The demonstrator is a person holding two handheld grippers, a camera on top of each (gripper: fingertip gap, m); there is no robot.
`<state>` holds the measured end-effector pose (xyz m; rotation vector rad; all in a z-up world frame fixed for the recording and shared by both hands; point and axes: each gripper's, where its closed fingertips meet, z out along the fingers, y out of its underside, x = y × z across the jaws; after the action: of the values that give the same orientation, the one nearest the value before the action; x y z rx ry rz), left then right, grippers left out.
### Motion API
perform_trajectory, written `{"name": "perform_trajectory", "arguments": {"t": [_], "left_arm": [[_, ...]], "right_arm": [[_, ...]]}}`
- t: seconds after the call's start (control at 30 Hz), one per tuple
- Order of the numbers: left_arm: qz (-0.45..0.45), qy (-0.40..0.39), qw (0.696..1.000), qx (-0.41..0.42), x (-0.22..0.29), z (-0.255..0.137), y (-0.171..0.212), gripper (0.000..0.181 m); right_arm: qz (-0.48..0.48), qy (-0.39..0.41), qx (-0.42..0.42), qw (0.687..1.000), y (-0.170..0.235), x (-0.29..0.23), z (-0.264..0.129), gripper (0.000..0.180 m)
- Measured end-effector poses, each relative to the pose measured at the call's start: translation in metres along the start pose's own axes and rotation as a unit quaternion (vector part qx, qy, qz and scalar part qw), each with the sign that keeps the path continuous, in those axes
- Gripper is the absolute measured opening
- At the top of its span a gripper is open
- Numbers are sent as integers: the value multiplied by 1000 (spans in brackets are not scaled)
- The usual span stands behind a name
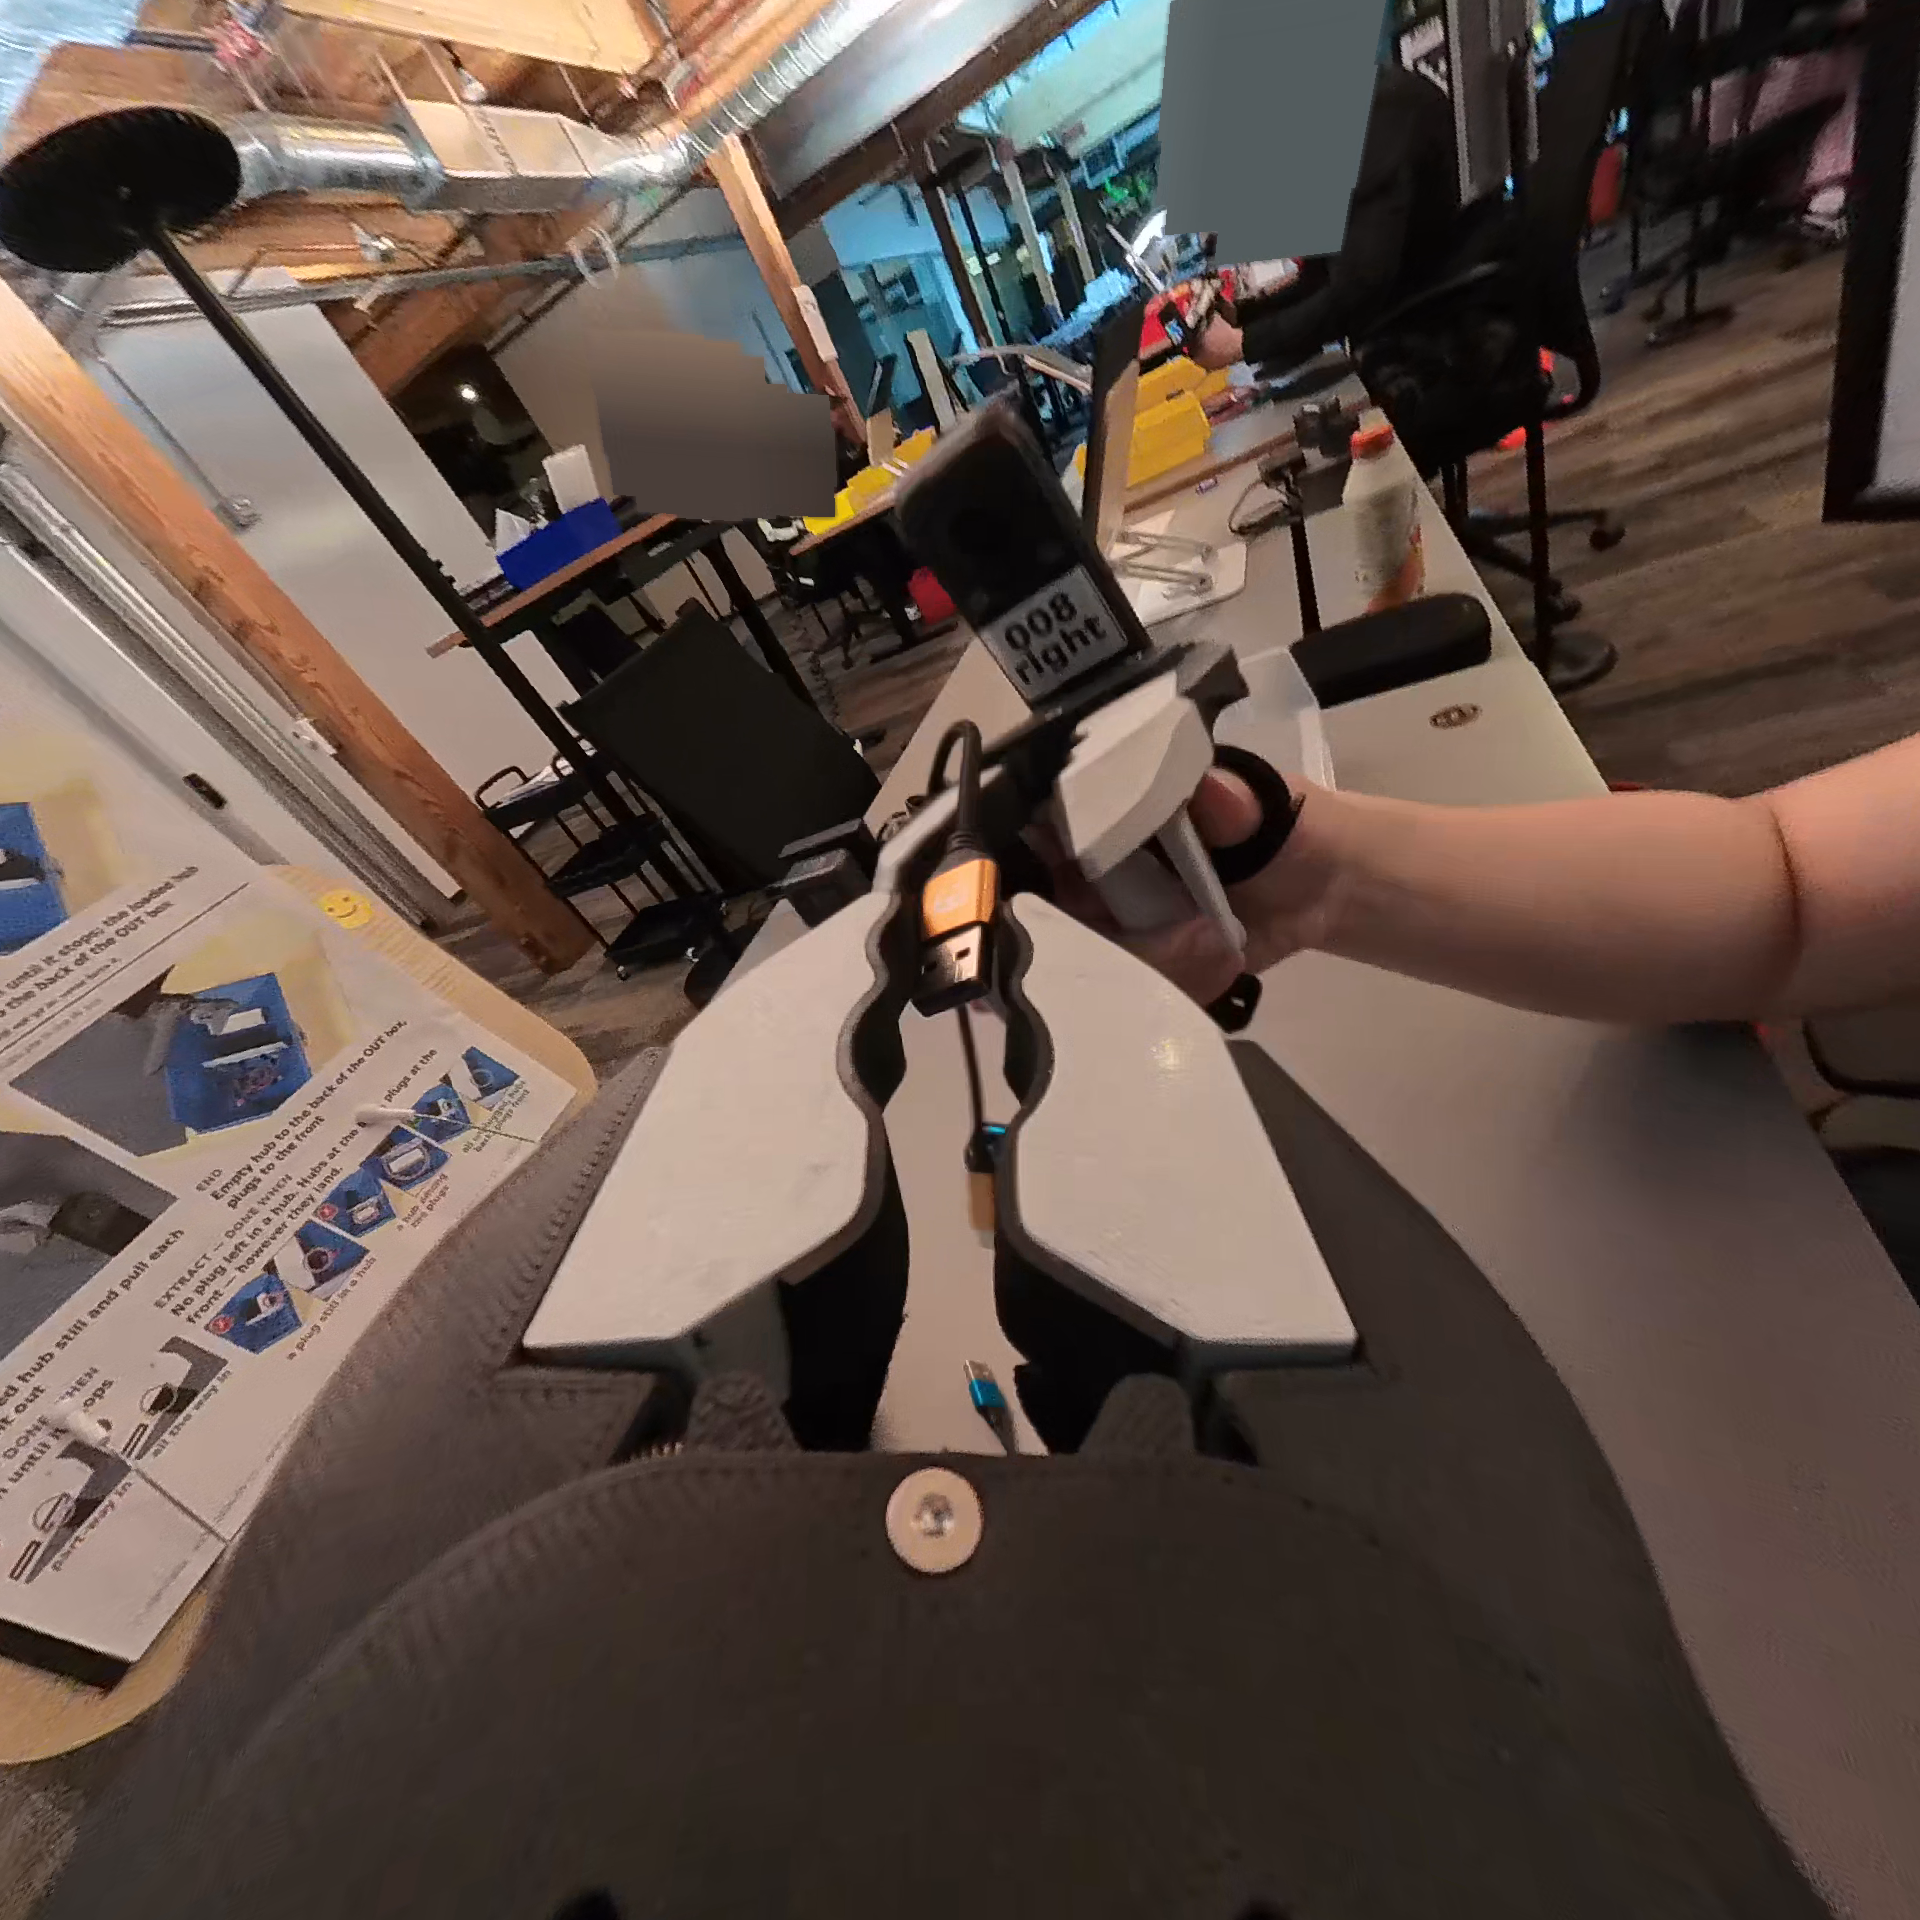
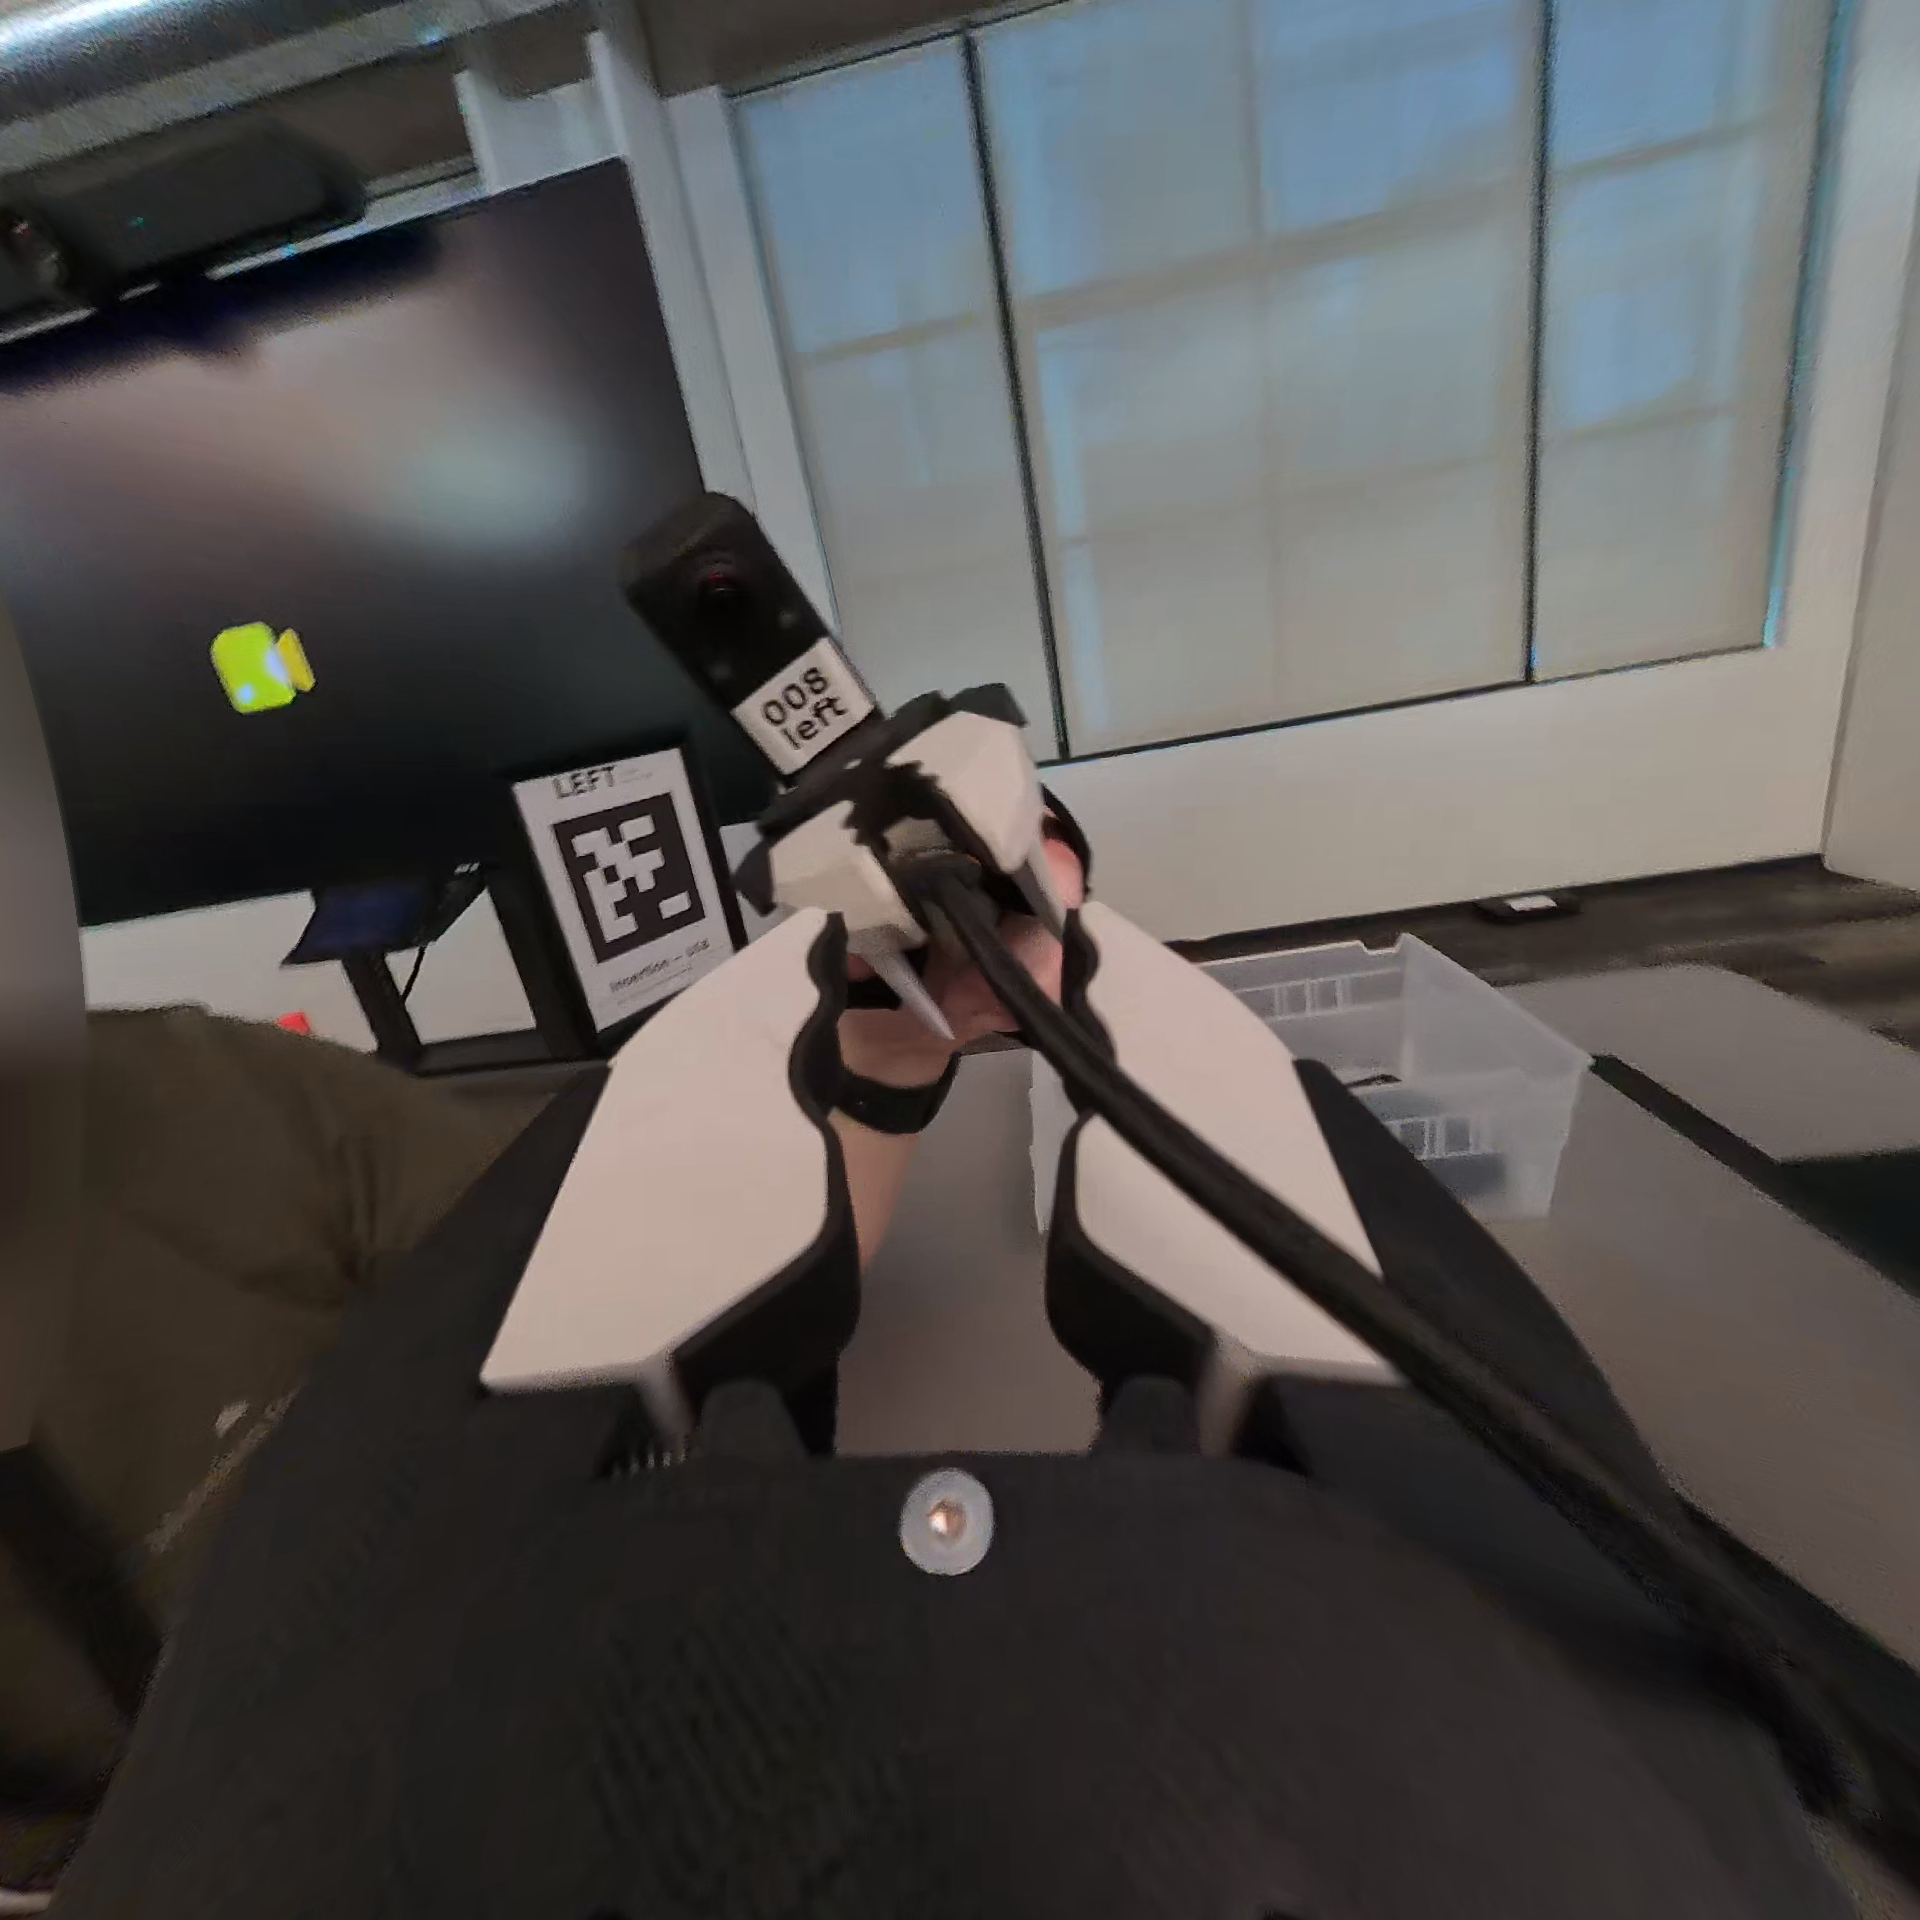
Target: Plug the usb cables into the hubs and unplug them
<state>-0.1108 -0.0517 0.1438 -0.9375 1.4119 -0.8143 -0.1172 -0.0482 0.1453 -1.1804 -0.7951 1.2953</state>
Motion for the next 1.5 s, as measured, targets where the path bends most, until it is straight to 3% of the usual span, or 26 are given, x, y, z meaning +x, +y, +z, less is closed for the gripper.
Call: {"name": "perform_trajectory", "arguments": {"t": [0.2,0.4,0.5,0.57,0.67,0.73,1.0,1.33,1.5], "left_arm": [[28,19,999,-14,10,3,4,13],[-5,11,1000,-20,7,1,8,16],[-104,42,993,19,2,-7,1,32],[-212,104,970,53,4,-11,-7,40],[-333,170,925,70,3,-10,-7,39],[-357,210,908,62,10,-8,-3,26],[-388,255,885,47,20,-1,3,6],[-403,264,876,-5,27,6,21,6],[-402,272,874,-10,29,6,23,6]], "right_arm": [[-39,-5,-22,999,2,-8,-3,16],[-112,24,-40,993,5,-5,-3,14],[-242,79,-26,967,-3,-3,-7,14],[-337,108,-38,935,-3,-5,-10,14],[-435,130,-54,889,0,-9,-9,14],[-473,130,-48,870,1,-13,-8,14],[-522,118,-50,843,7,-16,-10,15],[-574,130,-135,797,23,-10,-9,15],[-567,127,-157,799,28,-7,-11,18]]}}
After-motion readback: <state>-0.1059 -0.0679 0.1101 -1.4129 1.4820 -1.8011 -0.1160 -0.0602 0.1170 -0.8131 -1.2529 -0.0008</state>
